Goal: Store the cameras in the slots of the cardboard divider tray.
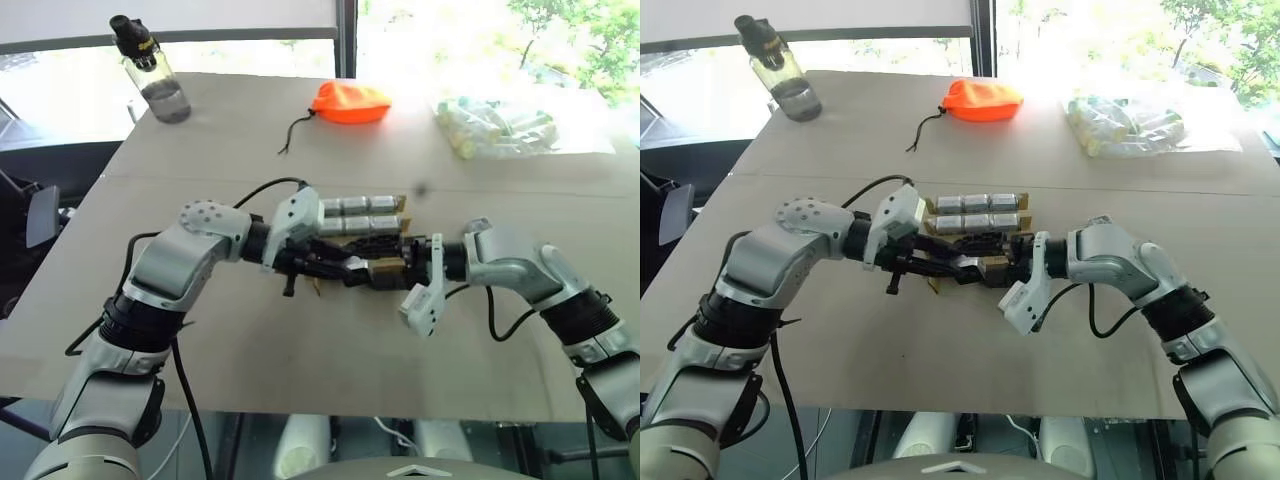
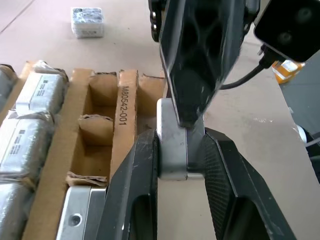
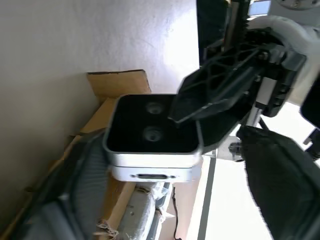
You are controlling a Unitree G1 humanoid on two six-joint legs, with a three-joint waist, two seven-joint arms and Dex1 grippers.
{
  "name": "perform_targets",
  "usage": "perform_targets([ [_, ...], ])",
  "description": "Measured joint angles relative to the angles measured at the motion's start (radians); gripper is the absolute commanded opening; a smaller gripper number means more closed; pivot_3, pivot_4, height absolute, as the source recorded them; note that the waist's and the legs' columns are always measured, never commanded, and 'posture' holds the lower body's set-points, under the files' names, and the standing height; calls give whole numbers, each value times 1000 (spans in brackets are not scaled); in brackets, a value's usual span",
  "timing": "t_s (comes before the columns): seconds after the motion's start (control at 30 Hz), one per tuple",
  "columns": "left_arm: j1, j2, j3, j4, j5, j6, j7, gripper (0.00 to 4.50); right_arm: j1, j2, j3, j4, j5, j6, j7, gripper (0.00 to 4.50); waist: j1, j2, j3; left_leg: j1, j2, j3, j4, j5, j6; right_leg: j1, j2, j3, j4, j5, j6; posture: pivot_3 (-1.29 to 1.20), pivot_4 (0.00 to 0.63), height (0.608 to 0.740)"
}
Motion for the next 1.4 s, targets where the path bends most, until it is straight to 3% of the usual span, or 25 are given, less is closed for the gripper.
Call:
perform_targets([
  [0.2, -42, -16, 6, 35, 8, -11, 7, 687, 226, -128, -66, -128, 274, 174, 69, 4378, 4, 0, 0, -1, 0, -1, 0, 0, 0, 0, -1, -2, -1, 0, 0, 0, 150, 726],
  [0.37, -108, -22, 10, 84, 40, -53, 7, 687, 610, -189, -240, -308, 733, 553, 90, 4378, 0, -1, 1, 1, -1, 0, 0, 0, 0, 1, -1, 0, 1, 0, 0, 0, 150, 726],
  [0.53, -126, -31, -10, 160, 108, -113, 9, 687, 899, -137, -341, -457, 1033, 736, 101, 4378, -1, -1, 1, 3, 0, -1, -1, 0, 0, 2, 2, 0, 1, 0, 0, 0, 150, 726],
  [0.6, -130, -39, -17, 174, 127, -131, 8, 687, 958, -118, -351, -494, 1085, 771, 105, 4378, -2, -1, 1, 3, 0, -1, 0, 0, 1, 3, 2, 1, 1, 0, 0, 0, 150, 726],
  [0.8, -142, -63, -38, 235, 192, -195, 25, 687, 1160, -12, -414, -559, 1103, 741, 157, 4378, 6, -1, 0, 2, 0, -2, 0, 0, 1, 2, 1, 0, 0, 0, 0, 0, 150, 726],
  [1.03, -154, -97, -45, 281, 216, -241, 17, 687, 1185, 8, -485, -493, 1087, 657, 299, 4378, 4, -2, 0, 3, 0, -1, 0, 0, 1, 3, 2, 0, 1, 0, 0, 0, 150, 726],
  [1.4, -185, -125, -71, 322, 244, -244, -31, 687, 1158, 58, -484, -494, 1047, 657, 325, 4378, 4, -2, 0, 3, 0, -1, 0, 0, 1, 3, 2, 0, 1, 0, 0, 0, 150, 726],
])
